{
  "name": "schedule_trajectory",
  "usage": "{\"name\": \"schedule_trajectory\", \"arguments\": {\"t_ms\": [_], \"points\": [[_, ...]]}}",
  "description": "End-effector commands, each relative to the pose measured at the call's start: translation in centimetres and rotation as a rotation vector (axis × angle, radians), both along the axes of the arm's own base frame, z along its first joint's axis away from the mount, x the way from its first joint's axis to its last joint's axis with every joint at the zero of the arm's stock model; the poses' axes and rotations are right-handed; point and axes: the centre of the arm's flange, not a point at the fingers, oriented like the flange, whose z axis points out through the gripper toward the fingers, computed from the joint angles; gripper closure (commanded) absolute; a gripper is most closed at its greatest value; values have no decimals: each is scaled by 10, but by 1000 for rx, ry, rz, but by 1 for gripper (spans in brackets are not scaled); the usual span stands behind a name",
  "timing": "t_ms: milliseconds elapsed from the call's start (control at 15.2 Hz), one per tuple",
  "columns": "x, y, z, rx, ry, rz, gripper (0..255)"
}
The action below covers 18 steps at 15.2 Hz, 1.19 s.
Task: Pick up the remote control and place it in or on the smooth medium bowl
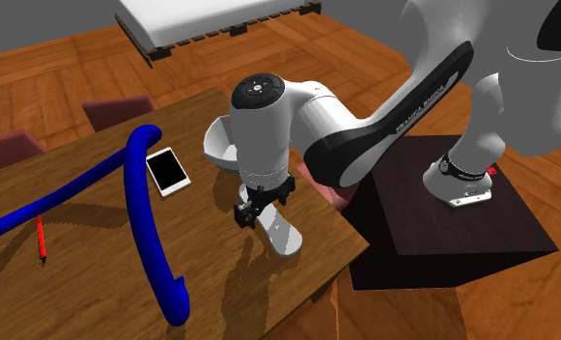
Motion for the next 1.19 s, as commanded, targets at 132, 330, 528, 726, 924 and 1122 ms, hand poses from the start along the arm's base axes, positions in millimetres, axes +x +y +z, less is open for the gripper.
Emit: {"name": "schedule_trajectory", "arguments": {"t_ms": [132,330,528,726,924,1122], "points": [[0,0,0,0,0,0,255],[0,0,0,0,0,0,255],[0,0,0,0,0,0,255],[0,0,0,0,0,0,255],[0,0,16,0,0,0,255],[0,0,32,0,0,0,255]]}}
